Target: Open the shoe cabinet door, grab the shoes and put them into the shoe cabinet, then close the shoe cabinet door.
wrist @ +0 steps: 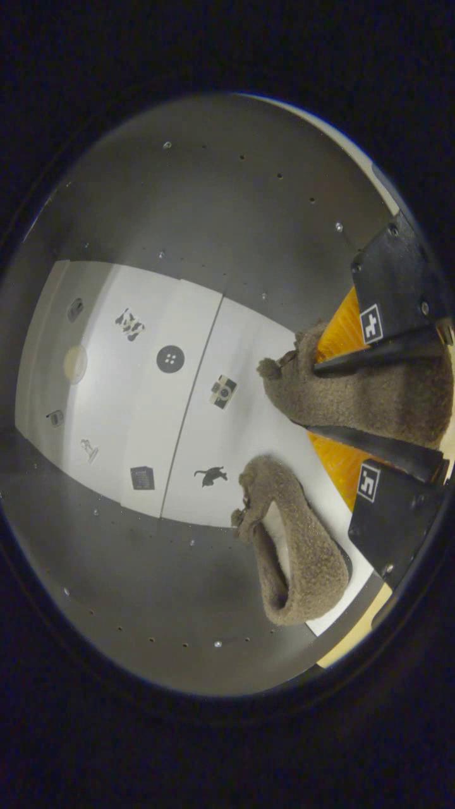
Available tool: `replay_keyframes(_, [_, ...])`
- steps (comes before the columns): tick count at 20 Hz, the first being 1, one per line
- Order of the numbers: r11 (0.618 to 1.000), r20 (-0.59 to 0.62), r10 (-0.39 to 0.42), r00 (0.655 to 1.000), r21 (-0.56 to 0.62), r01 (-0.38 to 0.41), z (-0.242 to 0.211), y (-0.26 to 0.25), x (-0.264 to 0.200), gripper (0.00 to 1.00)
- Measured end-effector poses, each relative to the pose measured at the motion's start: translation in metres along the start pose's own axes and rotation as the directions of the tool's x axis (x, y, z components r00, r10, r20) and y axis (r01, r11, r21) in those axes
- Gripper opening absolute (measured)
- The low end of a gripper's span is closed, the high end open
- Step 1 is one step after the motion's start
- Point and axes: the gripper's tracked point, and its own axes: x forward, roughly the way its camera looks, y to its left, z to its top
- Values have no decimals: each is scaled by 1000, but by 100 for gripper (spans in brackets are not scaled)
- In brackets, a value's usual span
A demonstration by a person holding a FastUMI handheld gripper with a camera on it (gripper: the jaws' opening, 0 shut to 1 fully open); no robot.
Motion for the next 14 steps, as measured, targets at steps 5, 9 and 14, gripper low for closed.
replay_keyframes(5, [1000,63,17,998,19,-18,20,0,-50,87])
replay_keyframes(9, [997,124,44,991,52,-51,36,1,-108,100])
replay_keyframes(14, [993,216,58,975,88,-78,55,5,-196,100])
